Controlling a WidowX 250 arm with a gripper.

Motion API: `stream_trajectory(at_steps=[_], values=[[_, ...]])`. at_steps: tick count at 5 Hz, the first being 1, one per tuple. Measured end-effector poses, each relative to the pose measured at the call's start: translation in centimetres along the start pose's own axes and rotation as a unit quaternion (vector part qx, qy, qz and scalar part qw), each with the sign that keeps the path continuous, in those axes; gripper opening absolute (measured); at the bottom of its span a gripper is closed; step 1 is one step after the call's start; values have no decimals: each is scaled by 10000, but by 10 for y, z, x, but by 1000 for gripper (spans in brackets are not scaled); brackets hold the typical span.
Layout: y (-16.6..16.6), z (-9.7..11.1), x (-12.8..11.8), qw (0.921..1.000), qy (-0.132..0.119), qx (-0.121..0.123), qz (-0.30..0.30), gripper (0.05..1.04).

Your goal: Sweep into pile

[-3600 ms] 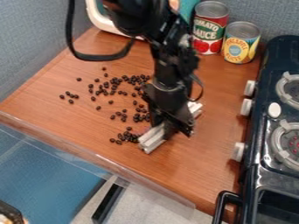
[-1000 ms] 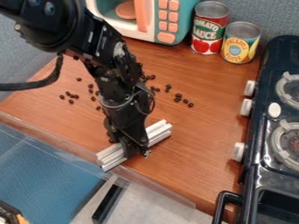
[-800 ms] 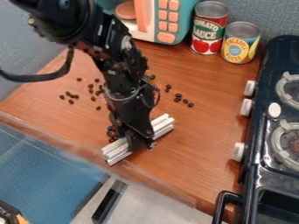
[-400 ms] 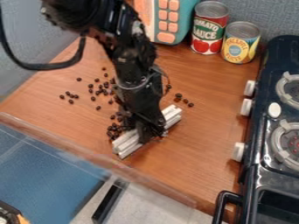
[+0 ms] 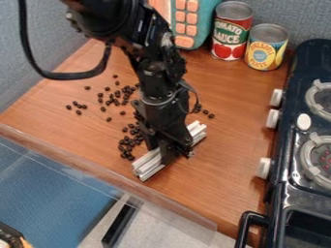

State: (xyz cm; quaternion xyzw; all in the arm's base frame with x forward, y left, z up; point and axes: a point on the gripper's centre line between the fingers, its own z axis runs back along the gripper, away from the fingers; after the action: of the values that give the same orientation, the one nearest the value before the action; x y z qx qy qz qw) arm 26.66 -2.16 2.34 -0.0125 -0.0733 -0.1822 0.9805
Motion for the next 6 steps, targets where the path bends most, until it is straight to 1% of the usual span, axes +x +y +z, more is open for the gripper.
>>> stream_trajectory(at_steps=[1,2,3,4,5,6], values=[[4,-5,-9,9999,1,115,-111,357],[15,-4,-15,9996,-16,205,-208,358],[32,-2,-20,9995,-14,260,-205,357],[54,3,-24,9994,-7,341,-77,357],[67,9,-21,9993,-96,369,-44,357],[79,9,-24,9989,-83,449,-73,357]])
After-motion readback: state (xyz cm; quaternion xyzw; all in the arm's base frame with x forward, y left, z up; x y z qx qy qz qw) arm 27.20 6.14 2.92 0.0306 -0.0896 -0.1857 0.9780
